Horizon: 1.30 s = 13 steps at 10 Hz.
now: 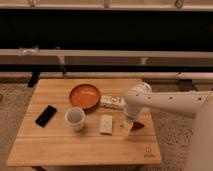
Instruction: Place the pepper in the ceramic bowl
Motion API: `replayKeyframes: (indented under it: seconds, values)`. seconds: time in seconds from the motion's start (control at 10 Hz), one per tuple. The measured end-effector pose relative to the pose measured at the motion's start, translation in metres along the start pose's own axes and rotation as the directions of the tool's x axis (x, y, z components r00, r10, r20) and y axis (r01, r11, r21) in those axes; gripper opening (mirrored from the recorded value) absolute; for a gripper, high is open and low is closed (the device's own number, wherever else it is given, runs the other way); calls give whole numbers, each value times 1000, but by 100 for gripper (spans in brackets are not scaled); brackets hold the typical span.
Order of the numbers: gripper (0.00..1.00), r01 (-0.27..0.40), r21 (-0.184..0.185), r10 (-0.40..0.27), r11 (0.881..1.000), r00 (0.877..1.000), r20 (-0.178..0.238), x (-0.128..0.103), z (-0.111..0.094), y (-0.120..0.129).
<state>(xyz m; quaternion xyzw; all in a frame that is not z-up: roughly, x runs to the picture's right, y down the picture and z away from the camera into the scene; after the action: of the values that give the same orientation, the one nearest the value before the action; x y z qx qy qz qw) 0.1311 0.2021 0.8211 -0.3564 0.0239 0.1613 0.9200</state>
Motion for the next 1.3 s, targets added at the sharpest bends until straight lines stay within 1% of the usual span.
replayKeyframes:
  seconds: [0.3, 0.4, 0.7, 0.8, 0.9, 1.1, 1.2, 1.3]
  values:
    - [80, -8, -2, 8, 1000, 1000, -3, 7, 13, 1]
    - [76, -13, -1, 13, 1000, 1000, -9, 9, 19, 1]
    - [49, -12, -1, 12, 1000, 1000, -23, 3, 28, 3]
    - [37, -11, 0, 11, 1000, 1000, -25, 3, 27, 4]
    - [29, -12, 1, 12, 1000, 1000, -23, 3, 25, 3]
    - [9, -9, -1, 9, 1000, 1000, -27, 3, 24, 4]
    - [1, -7, -2, 7, 1000, 1000, -28, 2, 24, 4]
    - [0, -8, -4, 7, 1000, 1000, -29, 3, 25, 5]
